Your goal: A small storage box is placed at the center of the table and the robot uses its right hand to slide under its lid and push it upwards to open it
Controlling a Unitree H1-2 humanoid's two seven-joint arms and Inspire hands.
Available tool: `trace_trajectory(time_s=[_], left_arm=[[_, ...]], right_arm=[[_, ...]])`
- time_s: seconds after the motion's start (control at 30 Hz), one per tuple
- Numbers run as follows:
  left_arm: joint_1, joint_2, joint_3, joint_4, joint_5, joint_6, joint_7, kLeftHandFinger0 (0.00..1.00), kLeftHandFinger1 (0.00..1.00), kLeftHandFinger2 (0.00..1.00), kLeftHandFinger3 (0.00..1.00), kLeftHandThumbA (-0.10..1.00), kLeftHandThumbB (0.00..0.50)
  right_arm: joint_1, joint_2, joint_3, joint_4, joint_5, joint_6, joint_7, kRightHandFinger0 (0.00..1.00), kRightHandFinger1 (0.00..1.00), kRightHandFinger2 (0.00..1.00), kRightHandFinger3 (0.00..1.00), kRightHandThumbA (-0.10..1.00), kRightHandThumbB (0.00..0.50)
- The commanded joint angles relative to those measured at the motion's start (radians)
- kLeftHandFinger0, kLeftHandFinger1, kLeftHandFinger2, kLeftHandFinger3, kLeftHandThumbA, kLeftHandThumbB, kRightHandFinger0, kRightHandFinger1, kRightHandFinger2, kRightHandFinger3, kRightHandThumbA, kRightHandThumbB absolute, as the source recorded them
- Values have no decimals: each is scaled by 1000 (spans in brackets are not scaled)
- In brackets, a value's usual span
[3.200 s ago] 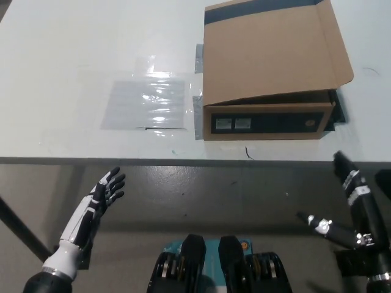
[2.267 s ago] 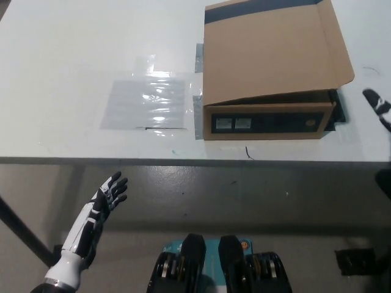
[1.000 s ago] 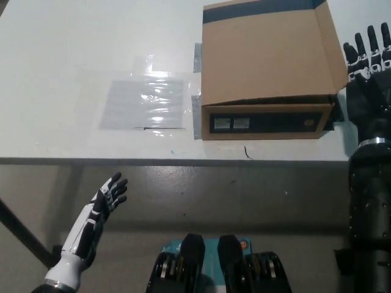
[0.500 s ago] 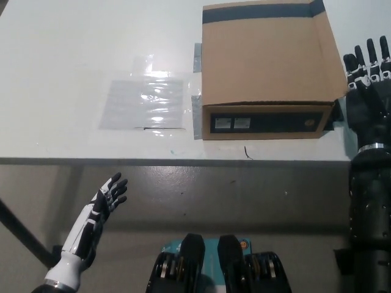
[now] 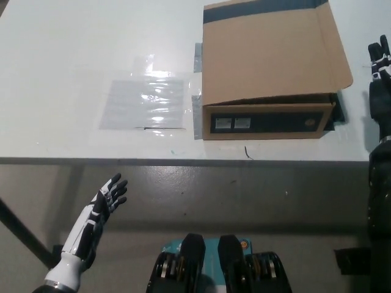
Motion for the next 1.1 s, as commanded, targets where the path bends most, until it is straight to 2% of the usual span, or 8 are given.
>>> trace_trajectory(time_s=[0.0,0.33,0.43,0.63,0.73,0.87,0.93,1.07], left_arm=[[-2,3,2,-13,-8,-34,-5,1000,1000,1000,1000,1000,240],[-4,5,1,-15,-12,-35,-9,1000,1000,1000,1000,1000,247],[-2,5,2,-19,-5,-33,-5,1000,1000,1000,1000,1000,264],[0,8,1,-23,-13,-27,-12,1000,1000,1000,1000,1000,270],[-5,8,0,-16,-7,-33,-10,1000,1000,1000,1000,1000,281],[-3,9,1,-21,-13,-27,-13,1000,1000,1000,1000,1000,288],[-5,9,0,-21,-12,-23,-13,1000,1000,1000,1000,1000,284],[-8,11,1,-19,-8,-24,-10,1000,1000,1000,1000,1000,290]], right_arm=[[-61,6,-3,-10,9,-36,27,1000,1000,1000,1000,1000,285],[-67,47,14,48,-21,-61,25,1000,1000,1000,1000,1000,266],[-80,45,4,120,-11,-80,51,1000,1000,1000,1000,1000,289],[-86,54,12,150,-21,-87,49,1000,1000,1000,1000,1000,296],[-90,58,12,164,-21,-88,48,1000,1000,1000,1000,1000,271],[-91,65,17,166,-19,-80,53,1000,1000,1000,1000,1000,263],[-90,70,20,139,-18,-73,49,1000,1000,1000,1000,1000,279],[-94,86,23,56,-3,-40,28,1000,1000,1000,1000,1000,264]])
